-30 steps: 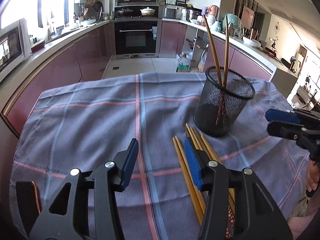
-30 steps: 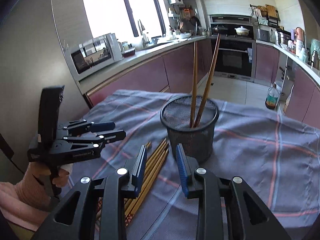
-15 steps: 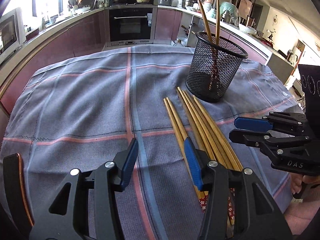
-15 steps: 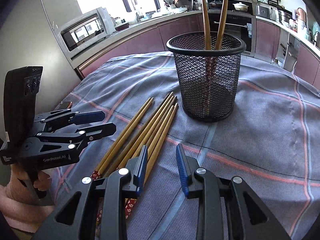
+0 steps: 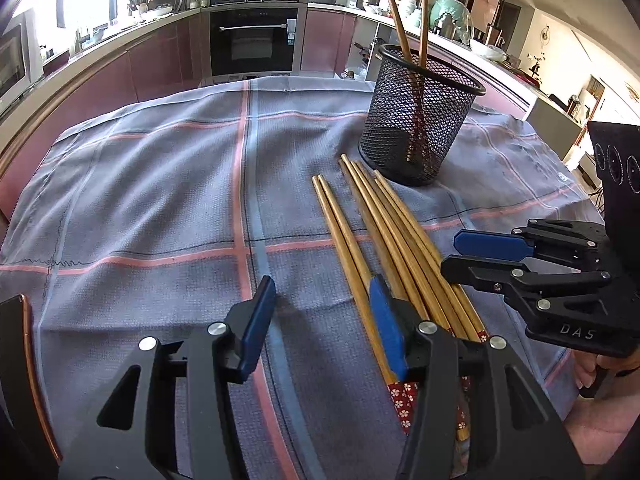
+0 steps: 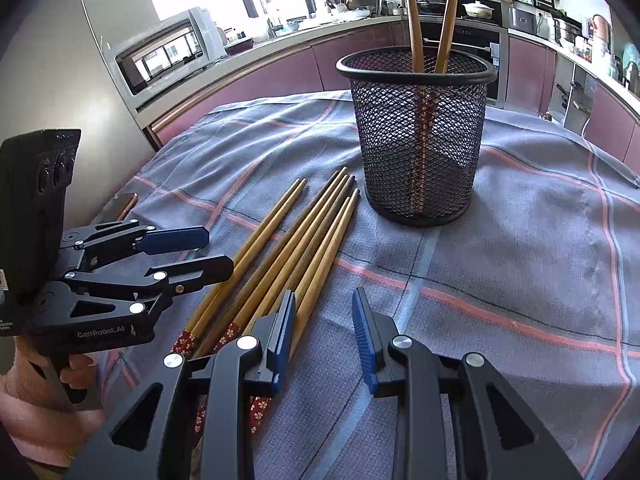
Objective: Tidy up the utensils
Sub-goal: 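Withdraw both grippers from the cup back to the chopstick pile, then grasp another chopstick with the left gripper while the right gripper grasps one too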
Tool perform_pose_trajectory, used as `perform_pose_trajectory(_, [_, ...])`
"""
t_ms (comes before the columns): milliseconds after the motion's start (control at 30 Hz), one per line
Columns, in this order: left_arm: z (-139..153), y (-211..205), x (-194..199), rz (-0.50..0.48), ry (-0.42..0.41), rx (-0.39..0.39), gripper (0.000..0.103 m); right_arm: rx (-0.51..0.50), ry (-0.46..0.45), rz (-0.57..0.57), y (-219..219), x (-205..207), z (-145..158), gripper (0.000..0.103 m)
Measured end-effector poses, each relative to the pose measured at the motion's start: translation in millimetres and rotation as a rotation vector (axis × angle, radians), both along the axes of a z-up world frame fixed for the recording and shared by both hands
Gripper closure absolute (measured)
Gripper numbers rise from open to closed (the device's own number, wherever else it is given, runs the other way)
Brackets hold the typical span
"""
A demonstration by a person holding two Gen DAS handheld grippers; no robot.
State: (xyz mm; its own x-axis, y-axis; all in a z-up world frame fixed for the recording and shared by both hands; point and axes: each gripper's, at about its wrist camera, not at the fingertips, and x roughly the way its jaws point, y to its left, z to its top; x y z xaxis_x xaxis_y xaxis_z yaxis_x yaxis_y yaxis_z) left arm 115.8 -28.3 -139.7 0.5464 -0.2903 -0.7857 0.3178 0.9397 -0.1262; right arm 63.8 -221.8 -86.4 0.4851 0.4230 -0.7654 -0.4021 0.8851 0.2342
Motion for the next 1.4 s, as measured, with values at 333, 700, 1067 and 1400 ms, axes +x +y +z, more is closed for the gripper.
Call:
perform_pose_trajectory(333, [-1.3,-1.3,2.6,-0.009,0.007,0.022,0.055,-0.056,-0.011,-0.009,5.6,0.2,-1.3,0.076])
perform_pose_trajectory(700, [-2.7,0.4,8.7,-0.005,0.009,0.038,0.056,-0.085,-0.019,-0.019,4.9,7.4,-3.3,0.078])
perform_pose_trajectory(1067, [-3.9,-6.7,25.2,0.005,0.012,0.096,0.073,-0.143,-0.041,-0.019,16.0,19.5,-4.3,0.085])
perform_pose_trajectory(1400, [-3.8,5.5,25.7,0.056,0.039,0.022,0.092,-0.073,0.004,-0.028,-1.2,20.1,-3.9,0.098])
